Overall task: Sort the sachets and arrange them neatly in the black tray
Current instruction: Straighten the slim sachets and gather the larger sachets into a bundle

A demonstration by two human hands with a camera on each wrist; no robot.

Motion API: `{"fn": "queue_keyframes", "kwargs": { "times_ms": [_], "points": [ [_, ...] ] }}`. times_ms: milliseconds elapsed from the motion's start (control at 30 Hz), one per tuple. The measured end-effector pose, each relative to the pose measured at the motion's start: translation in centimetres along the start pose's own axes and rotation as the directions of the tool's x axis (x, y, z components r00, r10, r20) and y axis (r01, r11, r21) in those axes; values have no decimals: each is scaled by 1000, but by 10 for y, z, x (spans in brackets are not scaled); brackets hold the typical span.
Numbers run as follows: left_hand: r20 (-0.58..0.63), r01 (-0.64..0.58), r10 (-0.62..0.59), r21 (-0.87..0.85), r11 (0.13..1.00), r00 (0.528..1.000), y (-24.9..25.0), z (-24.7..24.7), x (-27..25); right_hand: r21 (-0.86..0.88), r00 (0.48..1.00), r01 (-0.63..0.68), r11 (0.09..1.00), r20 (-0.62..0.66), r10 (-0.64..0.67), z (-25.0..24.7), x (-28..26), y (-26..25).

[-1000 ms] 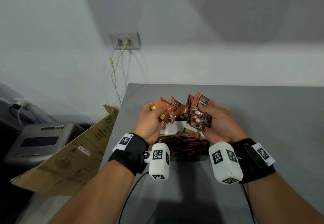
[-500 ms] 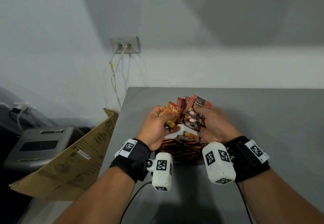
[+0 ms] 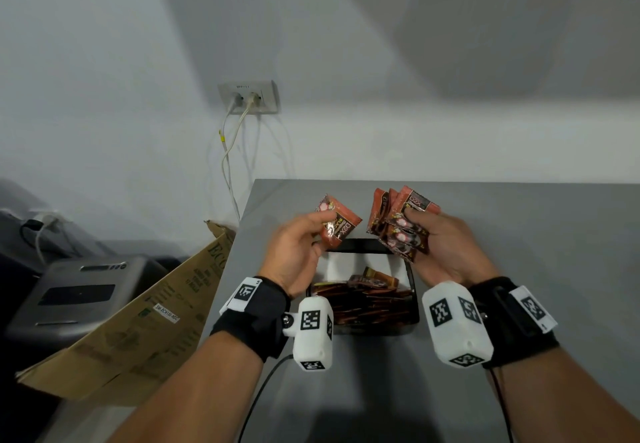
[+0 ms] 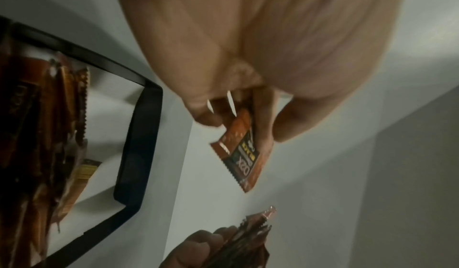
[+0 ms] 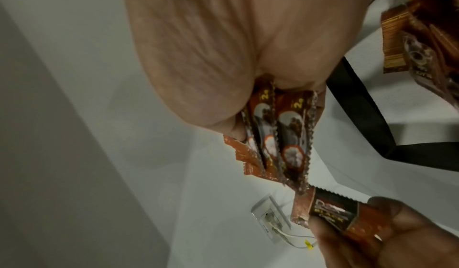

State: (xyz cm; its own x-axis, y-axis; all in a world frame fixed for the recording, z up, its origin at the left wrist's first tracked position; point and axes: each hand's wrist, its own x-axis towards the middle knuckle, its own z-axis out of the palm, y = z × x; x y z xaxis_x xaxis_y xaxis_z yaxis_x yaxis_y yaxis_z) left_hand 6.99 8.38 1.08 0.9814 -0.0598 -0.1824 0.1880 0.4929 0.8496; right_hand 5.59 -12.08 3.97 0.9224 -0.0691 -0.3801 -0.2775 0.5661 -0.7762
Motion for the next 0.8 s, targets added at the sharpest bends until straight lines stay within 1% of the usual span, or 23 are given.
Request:
{"fn": "queue_keyframes", "kwargs": {
  "times_ms": [67,133,333,400,467,533,633,667,800],
  "points": [
    [-102,-50,58,81,996,993,1,3,5,-7,1000,-4,1000,3,4,2,-1,1],
    [-129,-76,91,119,990,987,-1,4,9,1,1000,-13,1000,7,13,4,-1,2],
    [-155,43,-16,176,983,988,-2,14,9,-34,999,-38,999,31,39,11,-5,11],
    [-109,123,-111,112,986,988,-4,19,7,-64,998,-45,997,31,47,15,-5,16],
    [11,226,-226,-7,974,974,-5,25,4,-98,999,-42,994,27,45,18,-4,21],
    [145,300,-286,-84,950,947,-4,31,-2,-123,1000,-24,992,17,26,22,-5,24],
    [286,367,-342,-36,929,895,-7,39,-10,-190,1000,10,982,-26,-15,28,-8,27],
    [293,375,-354,-17,927,888,-9,41,-11,-204,999,17,979,-36,-25,28,-9,29],
    [239,417,-401,-20,909,885,-16,45,-9,-322,996,51,945,-58,-73,32,-11,36]
  ]
}}
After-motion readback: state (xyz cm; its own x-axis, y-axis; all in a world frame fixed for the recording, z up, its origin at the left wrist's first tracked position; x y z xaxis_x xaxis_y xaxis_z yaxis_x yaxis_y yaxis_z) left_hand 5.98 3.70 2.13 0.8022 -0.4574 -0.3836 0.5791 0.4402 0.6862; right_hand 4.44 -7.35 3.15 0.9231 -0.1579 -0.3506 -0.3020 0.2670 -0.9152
